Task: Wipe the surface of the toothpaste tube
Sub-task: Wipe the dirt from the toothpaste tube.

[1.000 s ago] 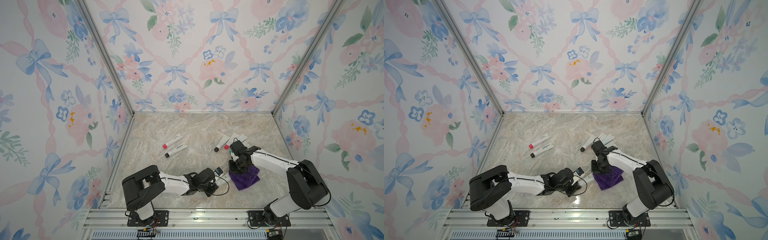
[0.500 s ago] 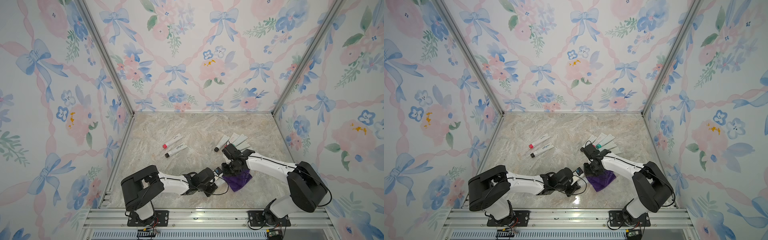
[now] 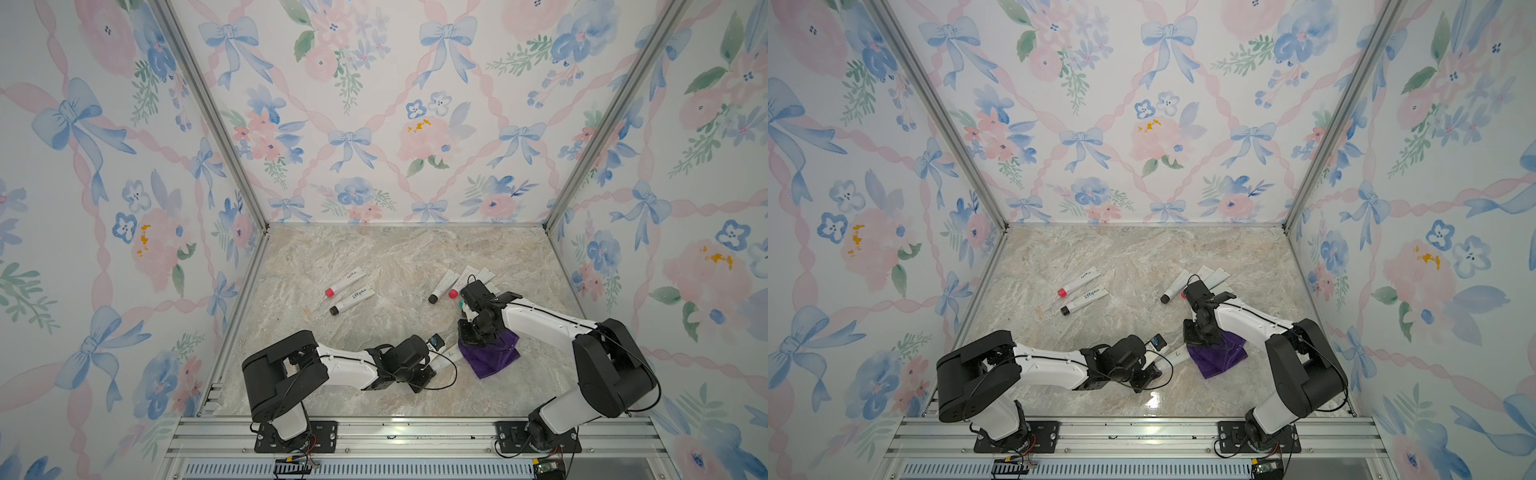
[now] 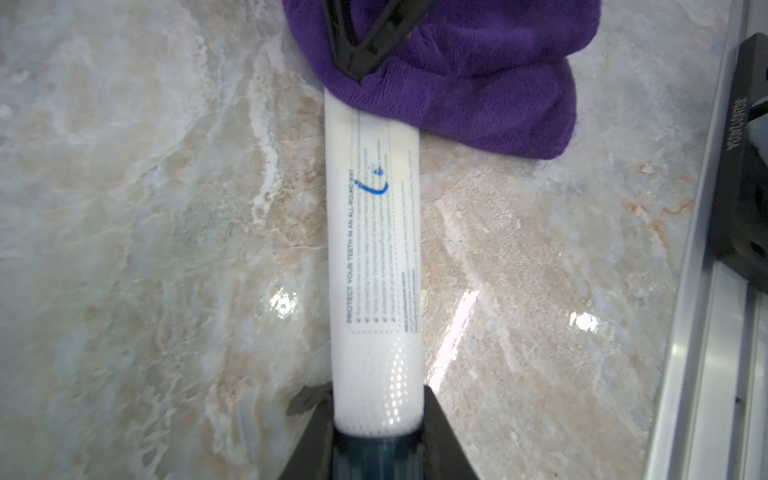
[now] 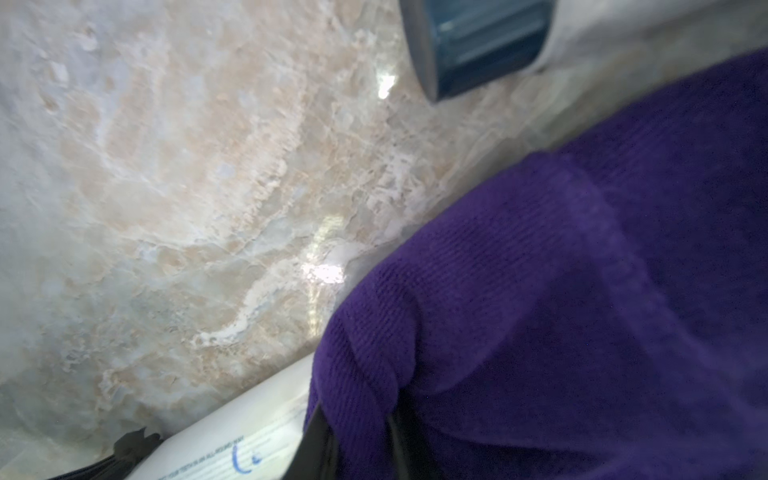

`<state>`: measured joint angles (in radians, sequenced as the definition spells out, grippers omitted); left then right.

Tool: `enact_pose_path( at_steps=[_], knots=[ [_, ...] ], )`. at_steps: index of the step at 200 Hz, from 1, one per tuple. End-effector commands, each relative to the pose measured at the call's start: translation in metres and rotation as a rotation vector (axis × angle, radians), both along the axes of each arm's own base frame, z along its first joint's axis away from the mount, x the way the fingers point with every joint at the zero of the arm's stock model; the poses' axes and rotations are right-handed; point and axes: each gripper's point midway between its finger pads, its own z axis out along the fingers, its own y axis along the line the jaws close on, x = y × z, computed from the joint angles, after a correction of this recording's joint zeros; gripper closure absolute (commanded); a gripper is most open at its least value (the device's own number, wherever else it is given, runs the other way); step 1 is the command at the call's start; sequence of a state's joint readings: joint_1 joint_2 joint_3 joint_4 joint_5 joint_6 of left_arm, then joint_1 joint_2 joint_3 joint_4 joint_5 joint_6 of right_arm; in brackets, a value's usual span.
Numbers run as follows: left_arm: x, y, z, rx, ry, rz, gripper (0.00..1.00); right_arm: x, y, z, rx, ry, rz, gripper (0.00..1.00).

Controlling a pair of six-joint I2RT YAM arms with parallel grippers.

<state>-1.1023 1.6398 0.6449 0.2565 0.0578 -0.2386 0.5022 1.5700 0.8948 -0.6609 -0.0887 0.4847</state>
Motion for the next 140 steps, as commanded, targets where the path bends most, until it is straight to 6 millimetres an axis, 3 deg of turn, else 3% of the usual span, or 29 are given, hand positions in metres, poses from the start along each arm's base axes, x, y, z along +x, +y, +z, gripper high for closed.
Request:
enact_pose_path(
  at_steps=[1, 45, 72, 103, 140],
  knots=[
    [0.007, 0.014, -0.011, 0.047, -0.002, 0.041, 0.73, -0.034, -0.007, -0.016, -0.071, 0.112, 0.038, 0.80],
    [0.008, 0.013, -0.010, 0.046, -0.005, 0.043, 0.72, -0.063, 0.044, -0.003, 0.082, 0.122, 0.102, 0.80],
    [0.009, 0.013, -0.011, 0.048, -0.003, 0.043, 0.72, -0.077, 0.055, -0.002, 0.110, 0.132, 0.126, 0.80],
    [0.009, 0.013, -0.010, 0.045, -0.005, 0.044, 0.72, -0.075, 0.029, -0.015, 0.014, 0.148, 0.102, 0.80],
    [0.009, 0.015, -0.009, 0.044, -0.003, 0.046, 0.72, -0.044, -0.023, -0.017, -0.238, 0.120, 0.090, 0.80]
  ],
)
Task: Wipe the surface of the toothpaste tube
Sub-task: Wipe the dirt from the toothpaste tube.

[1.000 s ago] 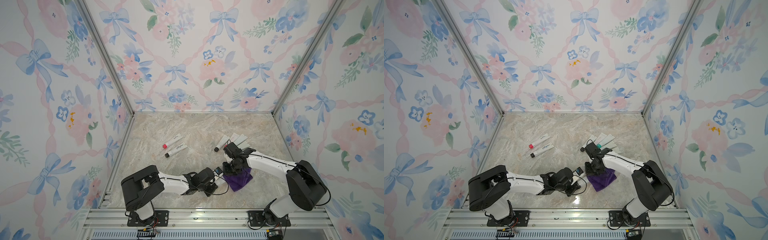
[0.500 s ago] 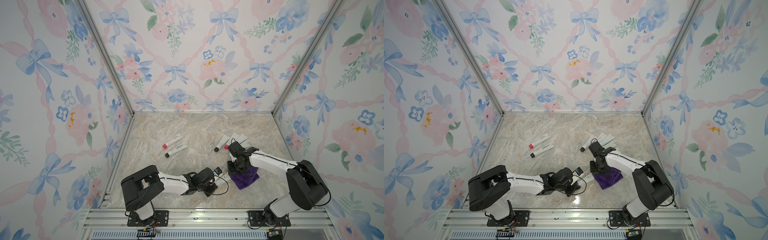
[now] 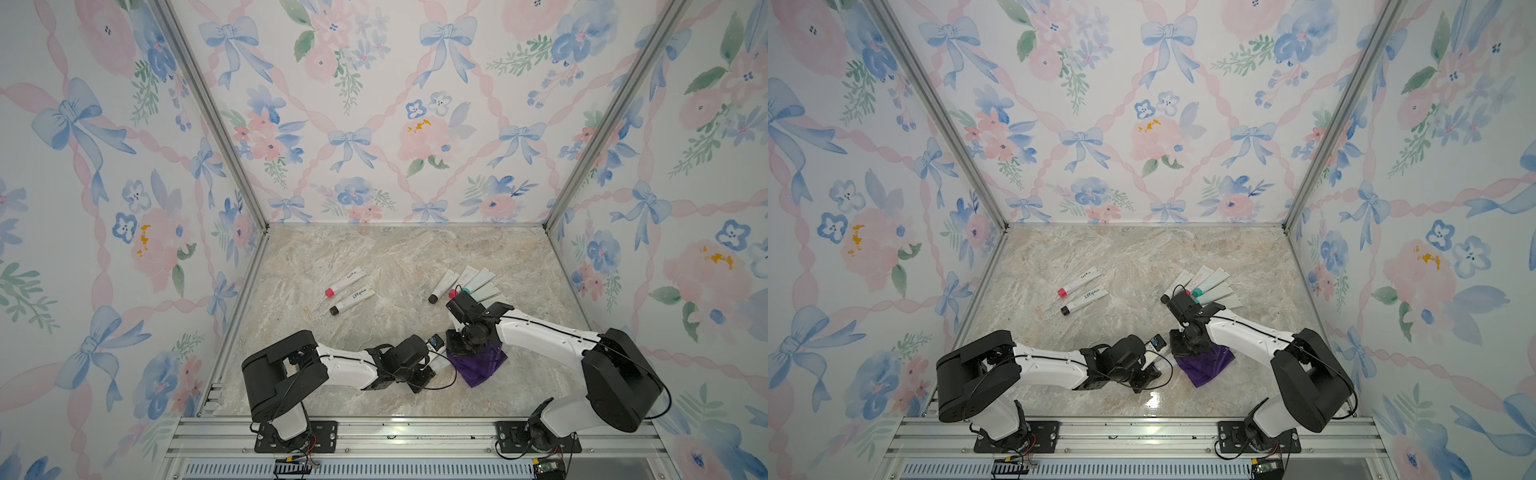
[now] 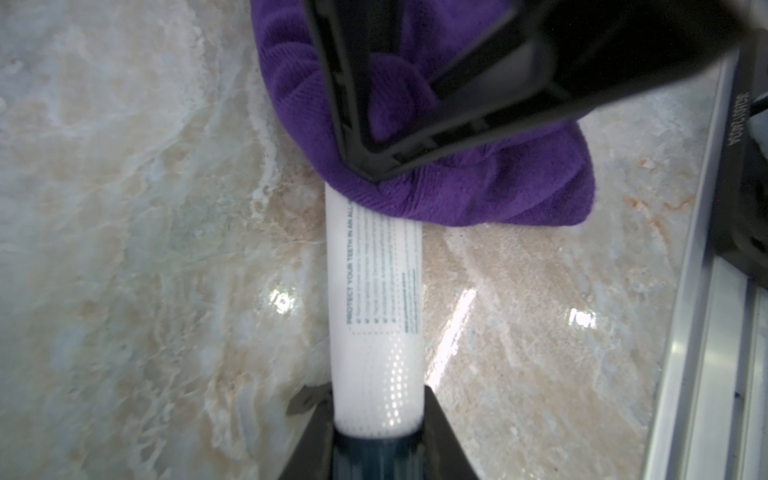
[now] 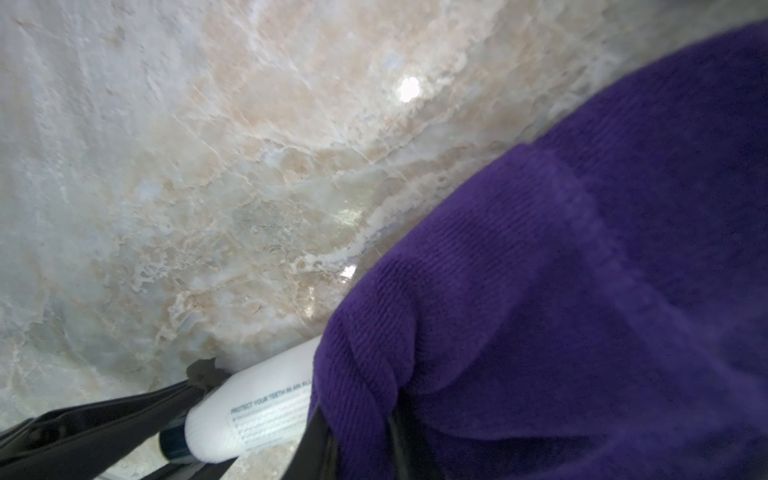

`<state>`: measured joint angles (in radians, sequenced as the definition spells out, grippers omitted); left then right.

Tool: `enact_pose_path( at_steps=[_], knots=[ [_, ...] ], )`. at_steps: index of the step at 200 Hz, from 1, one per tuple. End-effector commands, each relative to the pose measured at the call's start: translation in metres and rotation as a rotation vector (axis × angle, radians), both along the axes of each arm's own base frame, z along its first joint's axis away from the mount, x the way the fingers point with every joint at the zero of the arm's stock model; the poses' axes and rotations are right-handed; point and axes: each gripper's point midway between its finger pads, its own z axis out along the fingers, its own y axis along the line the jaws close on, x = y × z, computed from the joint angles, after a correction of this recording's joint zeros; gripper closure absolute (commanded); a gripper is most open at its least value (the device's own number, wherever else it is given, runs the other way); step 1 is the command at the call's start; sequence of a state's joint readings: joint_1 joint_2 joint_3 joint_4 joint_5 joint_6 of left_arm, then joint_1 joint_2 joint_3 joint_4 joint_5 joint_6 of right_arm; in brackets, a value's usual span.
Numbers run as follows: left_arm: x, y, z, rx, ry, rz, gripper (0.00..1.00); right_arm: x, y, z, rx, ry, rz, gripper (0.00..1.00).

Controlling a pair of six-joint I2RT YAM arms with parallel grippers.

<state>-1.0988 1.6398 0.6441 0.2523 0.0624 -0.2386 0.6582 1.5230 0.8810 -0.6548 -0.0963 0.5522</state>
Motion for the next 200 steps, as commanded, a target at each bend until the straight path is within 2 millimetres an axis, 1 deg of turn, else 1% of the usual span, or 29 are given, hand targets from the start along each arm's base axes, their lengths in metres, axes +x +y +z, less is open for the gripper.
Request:
enact_pose_path(
  at_steps=[1, 8, 16, 21, 54, 67, 85, 89, 109, 137, 152, 163, 181, 189, 200],
  knots=[
    [0.009, 0.014, -0.009, 0.041, -0.009, 0.046, 0.72, -0.016, -0.061, -0.026, -0.286, 0.124, 0.000, 0.80],
    [0.009, 0.014, -0.009, 0.042, -0.009, 0.046, 0.72, -0.010, -0.069, -0.026, -0.330, 0.118, 0.000, 0.80],
    [0.009, 0.014, -0.008, 0.041, -0.010, 0.046, 0.72, -0.005, -0.073, -0.024, -0.348, 0.104, -0.002, 0.80],
    [0.008, 0.015, -0.009, 0.042, -0.009, 0.046, 0.72, -0.006, -0.076, -0.030, -0.367, 0.123, -0.003, 0.80],
    [0.008, 0.015, -0.008, 0.041, -0.009, 0.046, 0.72, -0.001, -0.084, -0.035, -0.368, 0.123, -0.033, 0.80],
    [0.008, 0.016, -0.009, 0.043, -0.008, 0.046, 0.72, -0.001, -0.082, -0.035, -0.343, 0.120, -0.039, 0.80],
    [0.008, 0.015, -0.009, 0.043, -0.008, 0.046, 0.72, -0.005, -0.066, -0.035, -0.254, 0.138, -0.039, 0.80],
    [0.008, 0.015, -0.009, 0.043, -0.008, 0.045, 0.72, -0.005, -0.059, -0.029, -0.214, 0.121, -0.038, 0.80],
    [0.009, 0.014, -0.009, 0.044, -0.010, 0.046, 0.72, -0.012, -0.029, -0.018, -0.071, 0.126, -0.027, 0.80],
    [0.009, 0.015, -0.010, 0.047, -0.008, 0.047, 0.72, -0.026, 0.006, 0.000, 0.065, 0.124, 0.009, 0.80],
    [0.009, 0.014, -0.010, 0.046, -0.006, 0.045, 0.72, -0.032, 0.020, 0.005, 0.108, 0.125, 0.028, 0.80],
    [0.009, 0.013, -0.011, 0.046, -0.006, 0.045, 0.72, -0.034, 0.026, 0.005, 0.117, 0.130, 0.038, 0.80],
    [0.008, 0.013, -0.012, 0.049, -0.003, 0.044, 0.72, -0.034, 0.027, -0.001, 0.106, 0.142, 0.041, 0.80],
    [0.008, 0.013, -0.011, 0.046, -0.003, 0.044, 0.72, -0.033, 0.024, -0.005, 0.078, 0.148, 0.044, 0.80],
    [0.008, 0.014, -0.011, 0.047, -0.005, 0.045, 0.72, -0.029, 0.014, -0.009, 0.010, 0.143, 0.049, 0.80]
  ],
)
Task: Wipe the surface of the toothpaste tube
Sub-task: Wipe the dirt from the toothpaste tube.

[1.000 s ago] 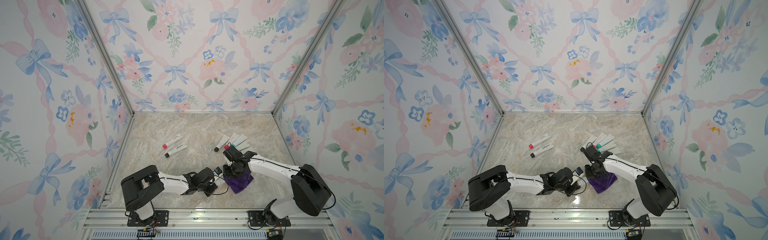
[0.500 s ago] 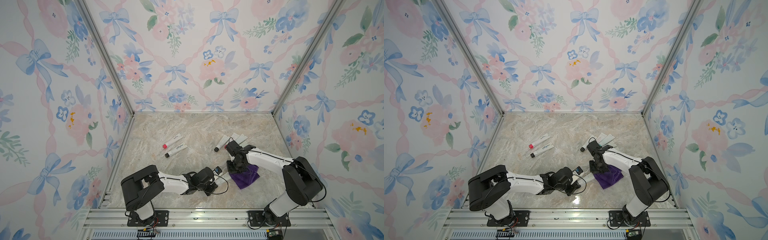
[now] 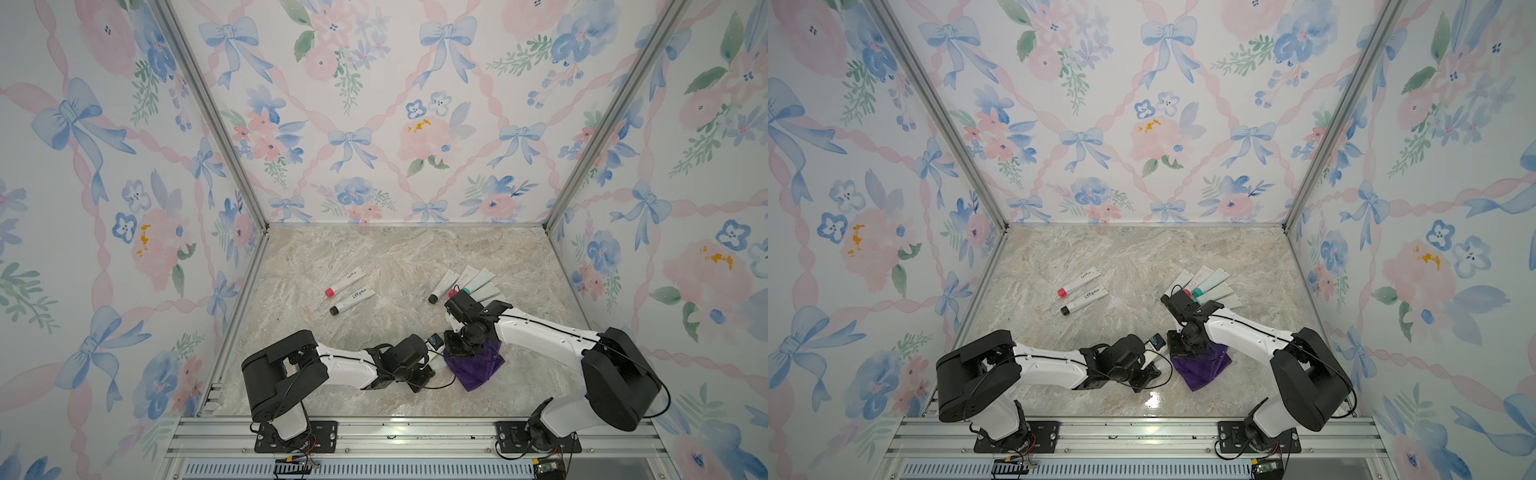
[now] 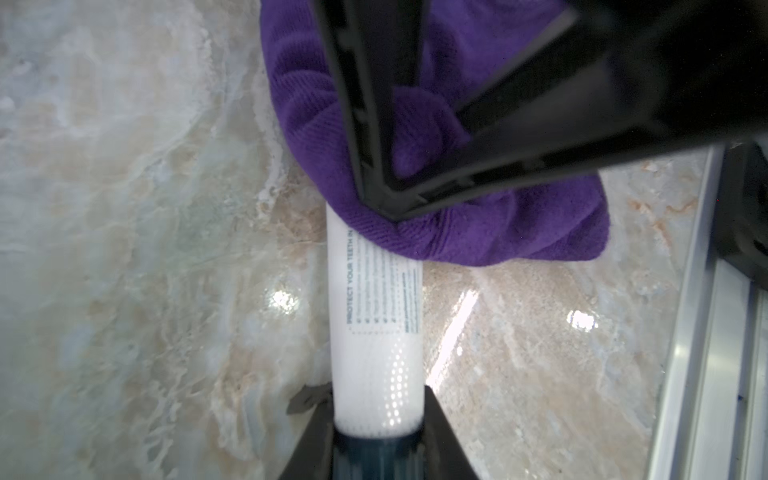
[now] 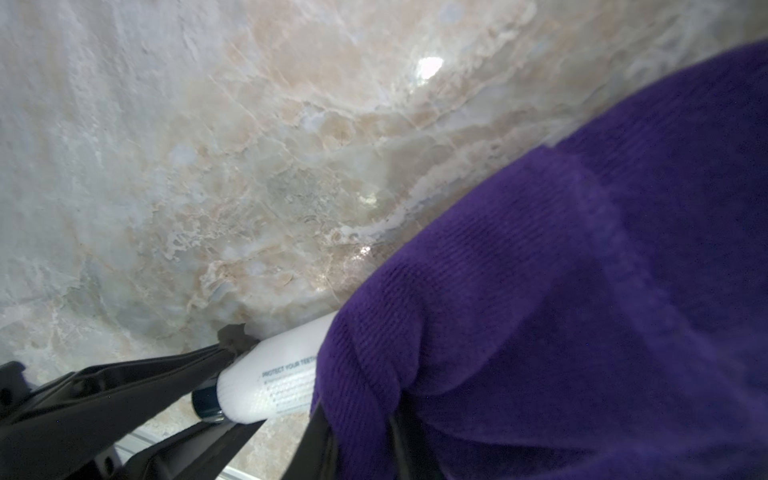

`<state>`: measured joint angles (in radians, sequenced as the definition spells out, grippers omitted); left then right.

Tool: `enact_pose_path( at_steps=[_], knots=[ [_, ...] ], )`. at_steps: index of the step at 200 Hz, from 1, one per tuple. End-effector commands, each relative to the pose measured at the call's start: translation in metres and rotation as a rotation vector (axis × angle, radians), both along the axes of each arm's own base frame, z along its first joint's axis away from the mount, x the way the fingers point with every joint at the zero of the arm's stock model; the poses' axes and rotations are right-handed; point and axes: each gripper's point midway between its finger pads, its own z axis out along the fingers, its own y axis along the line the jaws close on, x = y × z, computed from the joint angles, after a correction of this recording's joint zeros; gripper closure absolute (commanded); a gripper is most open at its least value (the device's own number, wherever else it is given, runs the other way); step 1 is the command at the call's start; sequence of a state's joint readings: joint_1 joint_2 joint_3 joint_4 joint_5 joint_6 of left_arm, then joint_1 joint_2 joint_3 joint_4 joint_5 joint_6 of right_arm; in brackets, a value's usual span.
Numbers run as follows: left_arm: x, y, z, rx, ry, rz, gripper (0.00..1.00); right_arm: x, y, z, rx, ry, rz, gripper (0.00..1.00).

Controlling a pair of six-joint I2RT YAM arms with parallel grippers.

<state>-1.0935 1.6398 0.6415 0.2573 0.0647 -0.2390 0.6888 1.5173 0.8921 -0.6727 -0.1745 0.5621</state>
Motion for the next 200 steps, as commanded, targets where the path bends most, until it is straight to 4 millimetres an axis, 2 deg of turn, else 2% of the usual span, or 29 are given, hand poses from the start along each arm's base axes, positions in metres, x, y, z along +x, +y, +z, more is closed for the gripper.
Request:
enact_pose_path(
  at_steps=[1, 51, 76, 105, 123, 150, 154, 183, 200],
  knots=[
    [0.007, 0.013, -0.011, 0.050, -0.005, 0.040, 0.72, -0.014, -0.004, -0.015, -0.058, 0.090, 0.018, 0.80],
    [0.006, 0.015, -0.010, 0.049, -0.005, 0.040, 0.72, 0.017, -0.066, -0.022, -0.360, 0.062, 0.004, 0.80],
    [0.006, 0.016, -0.010, 0.048, -0.008, 0.040, 0.72, 0.028, -0.082, -0.024, -0.403, 0.066, -0.017, 0.80],
    [0.006, 0.016, -0.010, 0.050, -0.008, 0.041, 0.72, 0.029, -0.093, -0.029, -0.402, 0.075, -0.042, 0.80],
    [0.006, 0.015, -0.010, 0.048, -0.007, 0.040, 0.72, 0.025, -0.080, -0.030, -0.329, 0.081, -0.043, 0.80],
    [0.006, 0.015, -0.012, 0.055, -0.004, 0.040, 0.72, 0.014, -0.045, -0.025, -0.180, 0.097, -0.025, 0.80],
    [0.006, 0.015, -0.012, 0.053, -0.005, 0.040, 0.72, 0.013, -0.038, -0.018, -0.147, 0.078, -0.018, 0.80],
    [0.007, 0.014, -0.012, 0.053, -0.005, 0.039, 0.72, -0.002, 0.004, -0.004, -0.008, 0.085, 0.031, 0.80],
    [0.007, 0.014, -0.012, 0.054, -0.004, 0.039, 0.72, -0.008, 0.017, -0.003, 0.041, 0.093, 0.040, 0.80]
  ],
)
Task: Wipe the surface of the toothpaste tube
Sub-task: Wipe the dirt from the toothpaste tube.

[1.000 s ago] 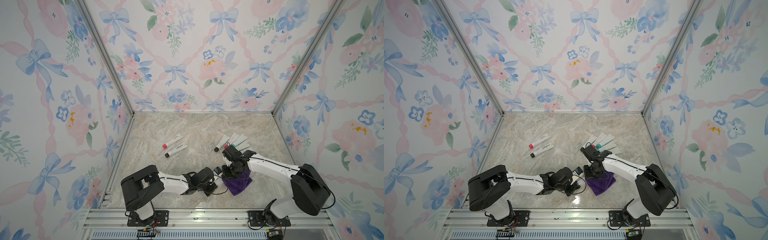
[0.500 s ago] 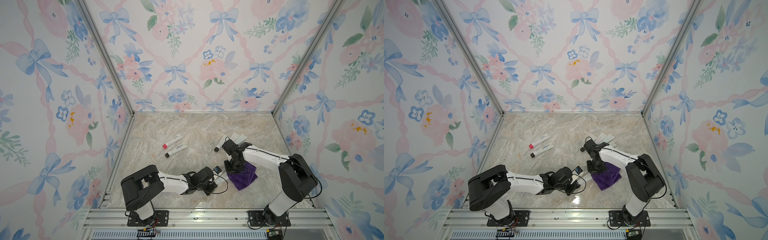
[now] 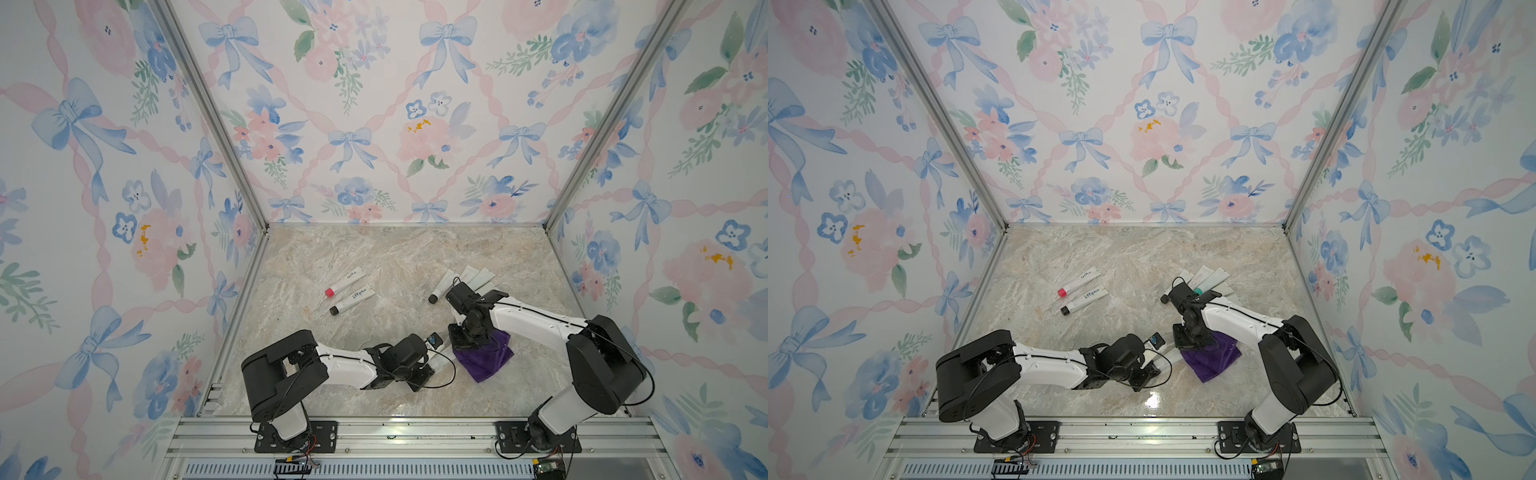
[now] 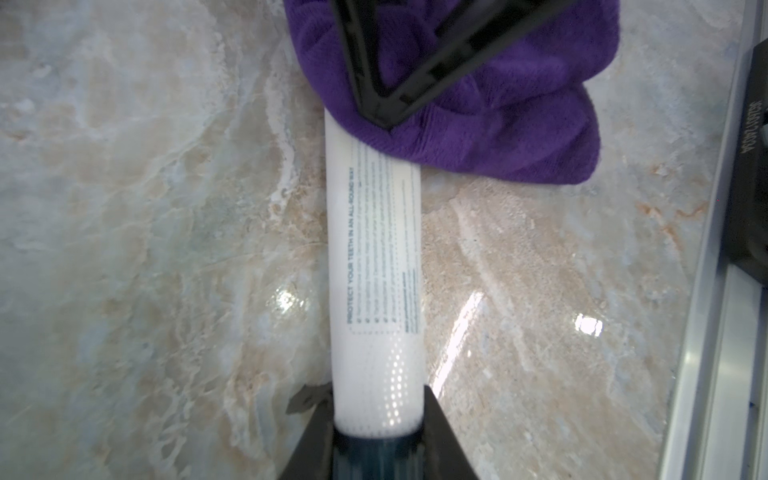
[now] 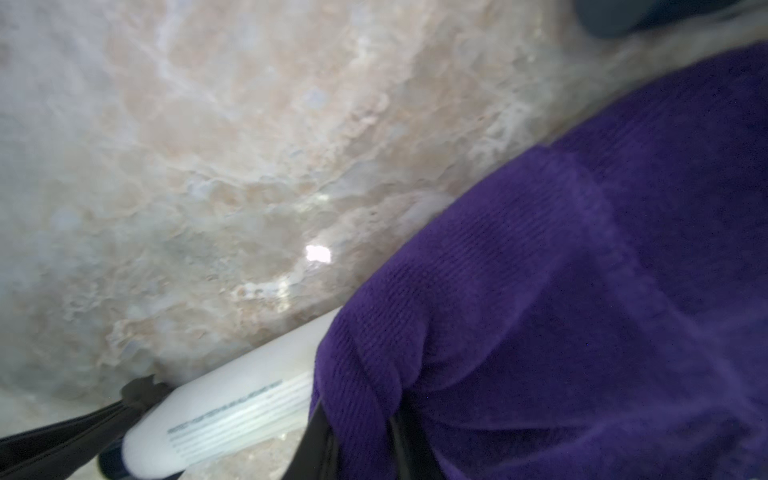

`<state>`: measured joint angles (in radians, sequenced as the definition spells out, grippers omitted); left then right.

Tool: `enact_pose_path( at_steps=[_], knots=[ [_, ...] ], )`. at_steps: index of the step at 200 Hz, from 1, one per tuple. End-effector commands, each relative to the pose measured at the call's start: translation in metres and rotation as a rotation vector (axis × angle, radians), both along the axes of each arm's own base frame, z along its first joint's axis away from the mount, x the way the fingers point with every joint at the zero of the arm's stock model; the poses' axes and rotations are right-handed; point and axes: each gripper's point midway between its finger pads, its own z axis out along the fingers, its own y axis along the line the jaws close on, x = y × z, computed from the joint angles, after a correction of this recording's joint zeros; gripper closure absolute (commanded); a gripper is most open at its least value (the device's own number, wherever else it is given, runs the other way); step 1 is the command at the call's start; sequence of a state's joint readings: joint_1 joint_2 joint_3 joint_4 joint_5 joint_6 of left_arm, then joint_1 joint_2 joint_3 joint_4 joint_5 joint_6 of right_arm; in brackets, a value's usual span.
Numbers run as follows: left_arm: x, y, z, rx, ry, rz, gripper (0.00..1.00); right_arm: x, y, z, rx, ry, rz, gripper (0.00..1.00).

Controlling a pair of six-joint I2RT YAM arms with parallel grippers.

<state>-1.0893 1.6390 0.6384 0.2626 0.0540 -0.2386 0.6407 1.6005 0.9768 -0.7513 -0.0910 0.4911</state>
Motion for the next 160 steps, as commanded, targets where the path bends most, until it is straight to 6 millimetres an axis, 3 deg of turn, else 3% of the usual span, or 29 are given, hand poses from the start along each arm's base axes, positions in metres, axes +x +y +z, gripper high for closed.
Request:
enact_pose_path(
  at_steps=[1, 14, 63, 102, 133, 160],
  knots=[
    [0.004, 0.012, -0.012, 0.053, 0.004, 0.029, 0.72, -0.029, 0.036, 0.001, 0.156, 0.099, 0.025, 0.80],
    [0.004, 0.012, -0.012, 0.051, 0.003, 0.028, 0.72, -0.027, 0.028, -0.006, 0.121, 0.102, 0.016, 0.80],
    [0.004, 0.014, -0.011, 0.051, 0.001, 0.033, 0.72, 0.003, -0.038, -0.034, -0.041, 0.094, -0.139, 0.80],
    [0.003, 0.015, -0.012, 0.054, 0.000, 0.032, 0.72, 0.019, -0.081, -0.028, -0.192, 0.032, -0.186, 0.80],
    [0.003, 0.014, -0.012, 0.055, 0.001, 0.030, 0.72, 0.025, -0.088, -0.028, -0.213, 0.023, -0.195, 0.80],
    [0.004, 0.014, -0.013, 0.057, 0.003, 0.031, 0.72, 0.018, -0.060, -0.028, -0.125, 0.043, -0.152, 0.80]
  ],
)
